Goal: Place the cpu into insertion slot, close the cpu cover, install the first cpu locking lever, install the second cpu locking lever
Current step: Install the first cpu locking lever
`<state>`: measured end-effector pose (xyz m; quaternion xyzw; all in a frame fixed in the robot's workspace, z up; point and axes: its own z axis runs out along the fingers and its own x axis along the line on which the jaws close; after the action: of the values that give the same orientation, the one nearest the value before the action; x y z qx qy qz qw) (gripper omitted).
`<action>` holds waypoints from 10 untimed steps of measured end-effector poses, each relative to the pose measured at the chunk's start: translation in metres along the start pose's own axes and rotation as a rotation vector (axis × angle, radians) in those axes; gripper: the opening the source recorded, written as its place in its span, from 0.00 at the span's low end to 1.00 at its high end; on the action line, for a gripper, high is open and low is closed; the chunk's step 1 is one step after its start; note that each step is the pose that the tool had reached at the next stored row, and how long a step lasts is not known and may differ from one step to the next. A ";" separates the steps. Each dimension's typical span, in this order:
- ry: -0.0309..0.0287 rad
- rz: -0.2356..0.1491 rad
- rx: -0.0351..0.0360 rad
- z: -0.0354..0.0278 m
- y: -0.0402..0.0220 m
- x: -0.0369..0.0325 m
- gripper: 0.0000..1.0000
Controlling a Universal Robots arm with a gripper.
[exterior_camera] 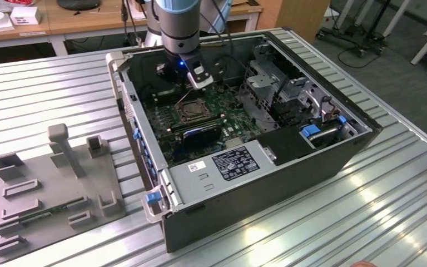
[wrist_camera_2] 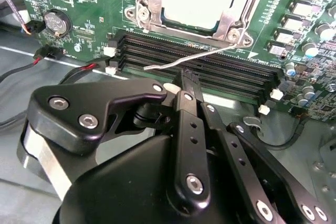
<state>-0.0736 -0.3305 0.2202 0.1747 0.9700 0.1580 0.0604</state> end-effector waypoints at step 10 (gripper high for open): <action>0.0055 0.007 -0.0189 -0.0014 -0.0046 -0.0035 0.11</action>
<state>-0.0720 -0.3363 0.2202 0.1770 0.9680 0.1678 0.0588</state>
